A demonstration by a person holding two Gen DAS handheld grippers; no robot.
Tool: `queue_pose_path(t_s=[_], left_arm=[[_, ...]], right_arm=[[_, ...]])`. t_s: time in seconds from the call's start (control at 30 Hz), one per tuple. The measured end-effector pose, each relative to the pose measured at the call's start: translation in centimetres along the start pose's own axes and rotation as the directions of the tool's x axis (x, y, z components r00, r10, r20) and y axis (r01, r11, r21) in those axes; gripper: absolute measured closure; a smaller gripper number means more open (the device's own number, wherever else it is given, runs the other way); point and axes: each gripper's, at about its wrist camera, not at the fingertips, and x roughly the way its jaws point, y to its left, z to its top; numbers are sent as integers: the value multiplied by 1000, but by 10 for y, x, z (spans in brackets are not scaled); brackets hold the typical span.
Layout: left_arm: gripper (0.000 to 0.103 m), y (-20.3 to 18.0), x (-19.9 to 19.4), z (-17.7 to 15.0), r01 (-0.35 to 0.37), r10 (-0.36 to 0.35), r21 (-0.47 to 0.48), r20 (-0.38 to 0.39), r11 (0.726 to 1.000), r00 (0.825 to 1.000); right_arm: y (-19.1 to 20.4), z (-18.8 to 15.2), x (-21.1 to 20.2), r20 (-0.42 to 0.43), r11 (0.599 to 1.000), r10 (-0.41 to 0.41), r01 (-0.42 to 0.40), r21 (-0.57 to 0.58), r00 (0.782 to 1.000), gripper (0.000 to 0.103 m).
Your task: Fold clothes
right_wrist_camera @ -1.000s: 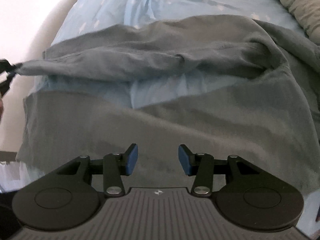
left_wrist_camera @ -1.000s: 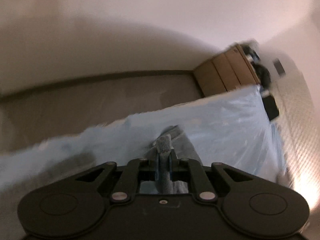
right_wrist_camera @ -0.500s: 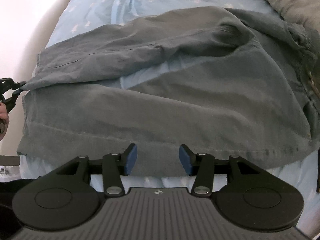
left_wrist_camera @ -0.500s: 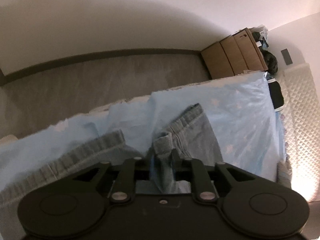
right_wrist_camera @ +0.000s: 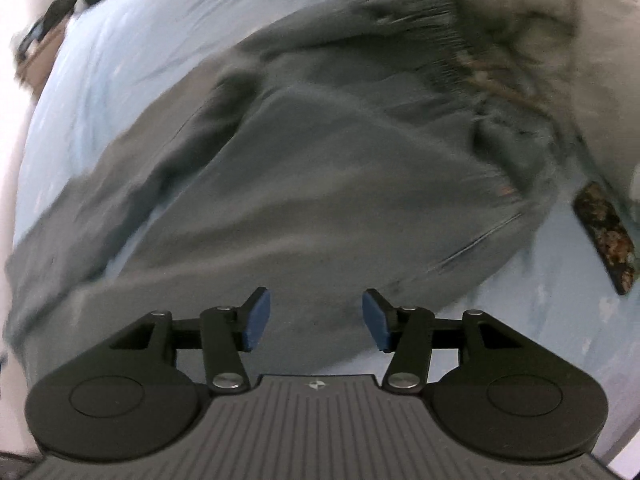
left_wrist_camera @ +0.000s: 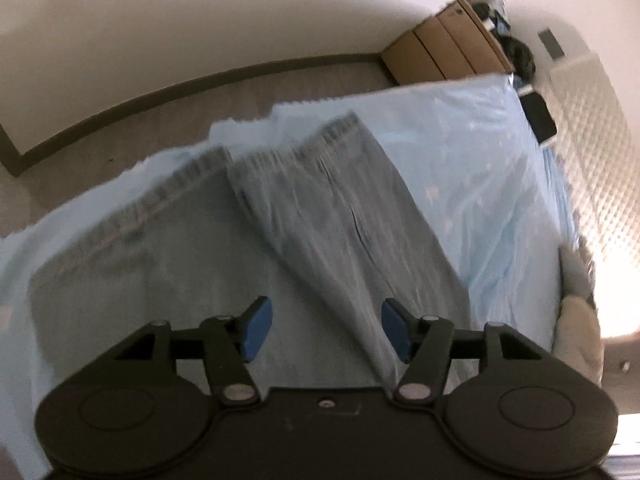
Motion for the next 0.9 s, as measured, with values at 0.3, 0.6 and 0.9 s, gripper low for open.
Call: queue_pose_path(t_s=[0.3, 0.6, 0.9], left_arm=[[45, -68, -45, -78, -72, 68, 65, 57, 995, 996], [44, -89, -72, -137, -183, 178, 89, 66, 979, 982], [43, -94, -89, -149, -285, 273, 107, 109, 953, 956]], right_arm=[[-64, 142, 28, 215, 999, 22, -29, 30, 976, 51], [-53, 249, 114, 160, 991, 31, -9, -136, 987, 75], [-76, 275, 204, 25, 991, -18, 22, -132, 1000, 80]])
